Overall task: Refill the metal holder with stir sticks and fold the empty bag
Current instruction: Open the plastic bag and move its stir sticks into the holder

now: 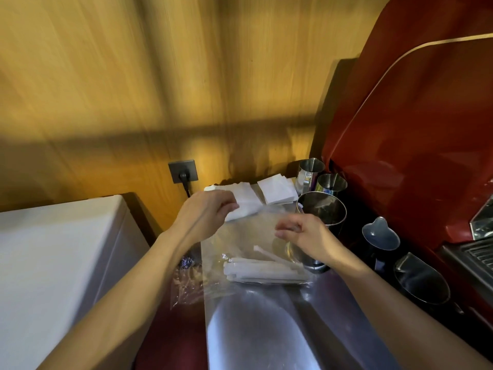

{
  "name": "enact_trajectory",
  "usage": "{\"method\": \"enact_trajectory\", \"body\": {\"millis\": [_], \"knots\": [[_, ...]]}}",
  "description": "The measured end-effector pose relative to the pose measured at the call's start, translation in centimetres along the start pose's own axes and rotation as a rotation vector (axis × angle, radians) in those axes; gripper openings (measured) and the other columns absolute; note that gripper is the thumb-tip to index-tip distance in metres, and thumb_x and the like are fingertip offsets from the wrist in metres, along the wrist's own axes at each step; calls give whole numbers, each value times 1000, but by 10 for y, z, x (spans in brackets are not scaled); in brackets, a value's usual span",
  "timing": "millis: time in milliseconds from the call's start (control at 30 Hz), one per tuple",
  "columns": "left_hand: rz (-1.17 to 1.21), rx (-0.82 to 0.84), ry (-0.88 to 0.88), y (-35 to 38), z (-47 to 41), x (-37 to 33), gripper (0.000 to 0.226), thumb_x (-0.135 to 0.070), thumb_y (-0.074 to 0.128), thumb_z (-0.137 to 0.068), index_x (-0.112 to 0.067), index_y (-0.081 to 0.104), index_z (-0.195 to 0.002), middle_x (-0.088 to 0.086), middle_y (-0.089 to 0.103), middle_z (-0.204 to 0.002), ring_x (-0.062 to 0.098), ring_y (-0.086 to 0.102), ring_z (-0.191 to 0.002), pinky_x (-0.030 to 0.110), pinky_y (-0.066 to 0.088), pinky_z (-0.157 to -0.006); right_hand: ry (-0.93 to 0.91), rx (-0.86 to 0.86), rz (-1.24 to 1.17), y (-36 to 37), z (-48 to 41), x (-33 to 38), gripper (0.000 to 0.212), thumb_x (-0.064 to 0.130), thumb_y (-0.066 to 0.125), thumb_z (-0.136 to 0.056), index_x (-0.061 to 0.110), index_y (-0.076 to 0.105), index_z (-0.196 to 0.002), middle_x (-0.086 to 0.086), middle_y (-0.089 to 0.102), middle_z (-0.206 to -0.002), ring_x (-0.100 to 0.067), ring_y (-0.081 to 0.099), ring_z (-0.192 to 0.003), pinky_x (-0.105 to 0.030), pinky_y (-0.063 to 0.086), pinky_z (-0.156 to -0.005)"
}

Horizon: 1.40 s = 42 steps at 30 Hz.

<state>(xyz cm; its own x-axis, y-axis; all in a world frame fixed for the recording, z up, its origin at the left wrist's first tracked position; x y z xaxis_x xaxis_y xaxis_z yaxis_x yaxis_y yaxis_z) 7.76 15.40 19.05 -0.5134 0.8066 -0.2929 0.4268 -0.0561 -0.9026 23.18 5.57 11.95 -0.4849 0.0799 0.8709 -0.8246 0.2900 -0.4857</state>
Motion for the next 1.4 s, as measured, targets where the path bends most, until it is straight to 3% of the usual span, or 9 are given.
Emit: {"method": "enact_trajectory", "body": {"millis": [133,233,333,433,633,800,1033,1267,1400], "knots": [[14,-165,74,-13,-1,-11,17,-24,48,-94,-11,57,-88,3,71,-76,25,64,-65,33,45,-55,0,-49,-39,0,10,-10,15,10,62,-84,15,69,-71,4,66,-59,-4,57,-56,-22,44,-58],[-51,6,23,-1,-4,-6,22,-38,56,-88,-18,53,-98,-9,67,-81,15,61,-69,28,42,-60,46,-118,-122,1,10,-21,21,5,61,-84,15,66,-66,15,56,-41,1,49,-40,-10,34,-46],[-92,106,-54,2,-4,10,11,-29,57,-89,-22,62,-96,-9,67,-86,11,61,-80,22,42,-63,96,-181,-254,1,14,-31,23,-1,61,-82,14,65,-64,11,59,-48,5,52,-45,-8,39,-51],[-74,-49,25,-14,-4,1,14,-23,55,-89,-19,67,-85,-6,70,-80,14,63,-74,24,44,-63,114,-248,-303,-3,18,-36,18,-1,63,-81,10,66,-66,0,61,-60,4,54,-50,-10,43,-56],[-103,-82,87,-20,-6,-17,13,-22,56,-89,-17,67,-84,0,70,-76,16,60,-66,23,38,-61,135,-277,-365,-6,22,-41,12,-1,61,-82,6,66,-73,-13,62,-67,-24,55,-65,-34,44,-66],[-113,-98,129,-29,-6,-26,13,-20,57,-88,-18,68,-82,-2,71,-74,19,65,-71,28,43,-64,100,-325,-326,-14,24,-34,27,6,63,-82,22,66,-61,-9,64,-61,-22,56,-59,-31,44,-59],[-149,-125,173,-38,-9,-30,12,-21,60,-86,-17,70,-81,0,74,-76,21,64,-69,23,35,-58,89,-313,-406,-14,31,-36,21,6,63,-82,12,70,-63,-18,55,-63,-25,48,-57,-25,39,-48],[-111,-99,162,-41,-12,-36,12,-23,61,-86,-19,71,-83,1,75,-79,25,65,-70,32,46,-67,109,-417,-454,-20,37,-39,18,2,64,-81,14,69,-69,8,66,-49,-2,60,-47,-12,48,-47],[-110,-135,208,-51,-19,-46,12,-25,62,-85,-17,71,-82,2,75,-79,26,64,-74,28,30,-60,58,-400,-470,-25,43,-33,27,-3,64,-78,18,70,-62,8,70,-54,-3,64,-53,-11,49,-54]]}}
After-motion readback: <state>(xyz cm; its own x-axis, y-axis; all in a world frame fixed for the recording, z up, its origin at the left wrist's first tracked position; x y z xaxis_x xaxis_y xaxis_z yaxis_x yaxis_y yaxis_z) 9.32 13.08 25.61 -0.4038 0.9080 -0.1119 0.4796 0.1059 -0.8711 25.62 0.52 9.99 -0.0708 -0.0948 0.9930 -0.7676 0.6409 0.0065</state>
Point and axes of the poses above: each hand's wrist, its own z-axis away from the middle knuckle, its own y-axis out of the palm, x = y × z, the point moved 7 cm from there along -z, towards the middle knuckle
